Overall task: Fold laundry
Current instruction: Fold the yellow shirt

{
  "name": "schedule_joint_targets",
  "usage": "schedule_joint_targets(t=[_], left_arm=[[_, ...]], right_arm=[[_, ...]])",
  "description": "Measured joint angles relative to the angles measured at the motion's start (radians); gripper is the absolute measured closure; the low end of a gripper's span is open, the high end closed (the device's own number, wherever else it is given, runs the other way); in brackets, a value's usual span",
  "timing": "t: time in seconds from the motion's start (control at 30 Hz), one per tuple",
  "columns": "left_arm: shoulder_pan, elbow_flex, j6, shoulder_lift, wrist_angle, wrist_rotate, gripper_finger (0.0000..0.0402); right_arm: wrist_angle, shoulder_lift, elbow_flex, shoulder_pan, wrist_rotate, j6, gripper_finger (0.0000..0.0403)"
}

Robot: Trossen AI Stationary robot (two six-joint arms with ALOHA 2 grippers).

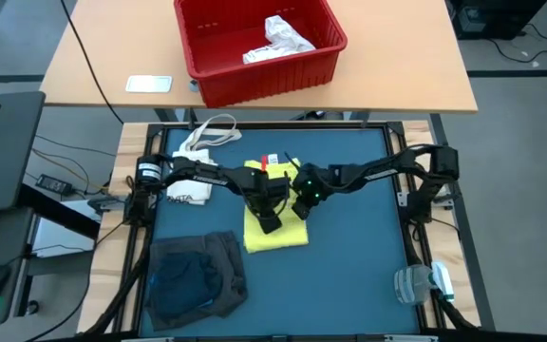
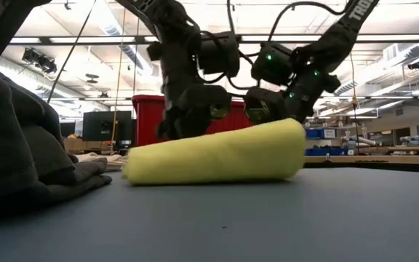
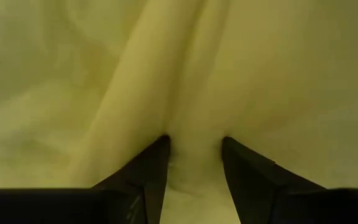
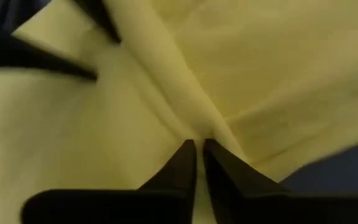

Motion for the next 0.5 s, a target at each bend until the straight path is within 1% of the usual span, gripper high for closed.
schedule_joint_targets(t=[0.07, 0.13, 0.23, 0.3, 0.37, 0.5], left_arm=[[0.009, -0.034, -0.016, -0.005, -0.002, 0.006, 0.0242], [0.013, -0.034, -0.016, -0.010, -0.004, 0.023, 0.0242], [0.010, 0.002, -0.016, -0.027, -0.019, 0.018, 0.0242], [0.001, 0.039, -0.004, -0.060, -0.016, -0.002, 0.0242], [-0.008, 0.075, 0.040, -0.112, 0.000, -0.043, 0.0242], [-0.018, 0.075, 0.104, -0.207, 0.003, -0.100, 0.0242]], right_arm=[[0.023, 0.016, -0.011, -0.004, -0.040, -0.033, 0.0377], [0.028, 0.017, -0.016, -0.006, -0.060, -0.037, 0.0391], [0.003, -0.031, -0.024, -0.005, -0.075, -0.039, 0.0395], [0.004, -0.096, -0.025, 0.001, -0.079, -0.042, 0.0384], [0.020, -0.169, -0.022, 0.011, -0.079, -0.085, 0.0365], [0.032, -0.281, -0.023, 0.054, -0.164, -0.209, 0.0334]])
